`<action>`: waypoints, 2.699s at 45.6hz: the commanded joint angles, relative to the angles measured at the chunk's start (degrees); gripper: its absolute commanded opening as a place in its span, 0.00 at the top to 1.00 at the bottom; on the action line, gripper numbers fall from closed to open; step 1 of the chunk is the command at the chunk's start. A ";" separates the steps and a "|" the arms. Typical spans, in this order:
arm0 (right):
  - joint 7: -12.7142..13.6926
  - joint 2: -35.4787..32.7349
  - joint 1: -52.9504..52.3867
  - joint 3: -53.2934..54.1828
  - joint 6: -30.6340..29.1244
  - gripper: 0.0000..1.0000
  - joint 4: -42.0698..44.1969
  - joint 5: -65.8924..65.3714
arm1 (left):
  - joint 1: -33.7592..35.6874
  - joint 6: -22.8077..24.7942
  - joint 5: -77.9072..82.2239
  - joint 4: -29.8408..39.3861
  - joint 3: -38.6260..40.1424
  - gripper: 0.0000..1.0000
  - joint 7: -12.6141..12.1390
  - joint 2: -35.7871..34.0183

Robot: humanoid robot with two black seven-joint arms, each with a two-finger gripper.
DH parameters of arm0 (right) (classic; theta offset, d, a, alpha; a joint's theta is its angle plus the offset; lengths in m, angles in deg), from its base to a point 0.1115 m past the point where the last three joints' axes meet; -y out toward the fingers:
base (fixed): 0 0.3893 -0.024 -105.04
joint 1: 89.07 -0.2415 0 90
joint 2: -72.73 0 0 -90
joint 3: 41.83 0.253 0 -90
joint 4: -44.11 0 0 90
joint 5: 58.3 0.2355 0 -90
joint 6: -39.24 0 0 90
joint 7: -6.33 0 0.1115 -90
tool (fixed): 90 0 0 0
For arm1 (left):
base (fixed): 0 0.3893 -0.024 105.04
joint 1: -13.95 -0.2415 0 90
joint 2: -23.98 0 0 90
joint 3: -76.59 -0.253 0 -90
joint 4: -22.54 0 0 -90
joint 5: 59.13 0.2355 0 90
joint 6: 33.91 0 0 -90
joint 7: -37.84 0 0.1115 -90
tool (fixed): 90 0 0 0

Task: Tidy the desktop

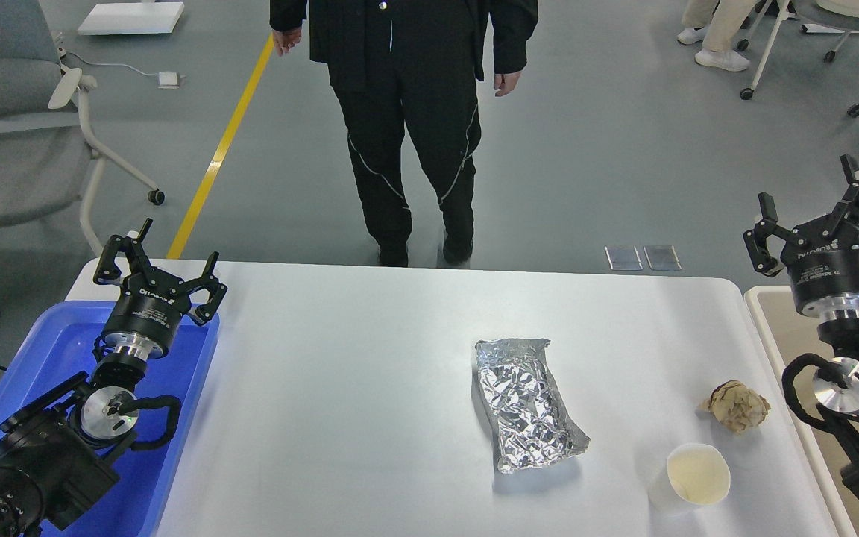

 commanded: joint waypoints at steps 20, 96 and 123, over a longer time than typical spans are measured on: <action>0.00 1.93 -0.02 -0.17 -0.15 0.01 -0.06 0.00 | 0.00 0.00 -0.01 0.00 0.00 0.00 0.04 0.00; 0.08 -15.37 -17.41 -37.50 4.77 0.01 7.33 -4.12 | 0.00 0.00 -0.01 0.00 0.00 0.00 -0.04 0.00; 0.00 -43.24 -23.83 -57.90 -2.44 0.01 -22.55 -58.86 | 0.00 0.00 -0.01 0.00 0.00 0.00 0.04 0.00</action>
